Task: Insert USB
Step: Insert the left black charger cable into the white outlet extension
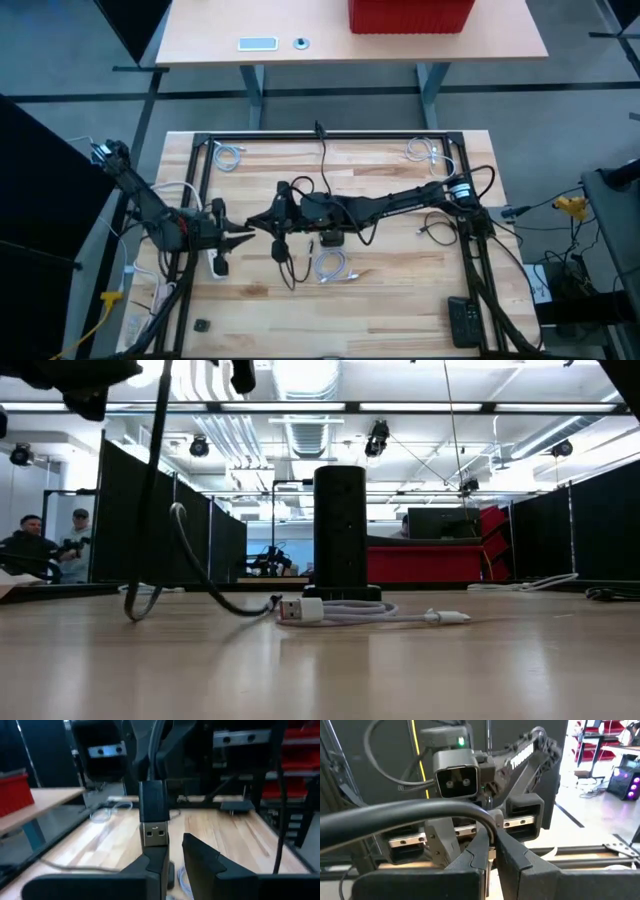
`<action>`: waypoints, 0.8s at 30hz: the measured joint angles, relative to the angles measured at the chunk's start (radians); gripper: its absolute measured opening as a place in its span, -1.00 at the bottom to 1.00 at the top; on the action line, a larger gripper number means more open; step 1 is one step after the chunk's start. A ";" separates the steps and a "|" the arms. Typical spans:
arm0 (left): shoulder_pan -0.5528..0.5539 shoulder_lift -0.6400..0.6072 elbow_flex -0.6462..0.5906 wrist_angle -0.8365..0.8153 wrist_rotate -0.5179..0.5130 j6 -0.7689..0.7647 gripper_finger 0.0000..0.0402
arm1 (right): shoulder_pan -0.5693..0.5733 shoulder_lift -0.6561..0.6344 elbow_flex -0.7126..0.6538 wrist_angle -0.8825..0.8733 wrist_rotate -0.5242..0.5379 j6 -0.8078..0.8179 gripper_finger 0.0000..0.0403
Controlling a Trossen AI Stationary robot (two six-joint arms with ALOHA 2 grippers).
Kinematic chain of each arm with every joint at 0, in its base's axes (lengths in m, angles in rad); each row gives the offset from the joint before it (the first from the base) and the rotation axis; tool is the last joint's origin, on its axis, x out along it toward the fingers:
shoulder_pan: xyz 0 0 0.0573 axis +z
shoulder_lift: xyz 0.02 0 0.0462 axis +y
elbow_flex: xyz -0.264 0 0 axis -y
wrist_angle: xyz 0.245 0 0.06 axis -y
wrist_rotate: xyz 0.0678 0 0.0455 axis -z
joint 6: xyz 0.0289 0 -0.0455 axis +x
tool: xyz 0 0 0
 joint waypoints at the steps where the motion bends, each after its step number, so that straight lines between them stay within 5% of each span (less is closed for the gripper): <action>1: 0.000 0.000 -0.005 0.019 -0.001 0.018 -0.79 | 0.000 0.000 0.001 -0.001 -0.001 0.000 -0.96; 24: -0.003 -0.047 0.002 0.072 0.000 0.113 -0.80 | 0.000 -0.009 -0.009 -0.274 -0.003 -0.010 -0.96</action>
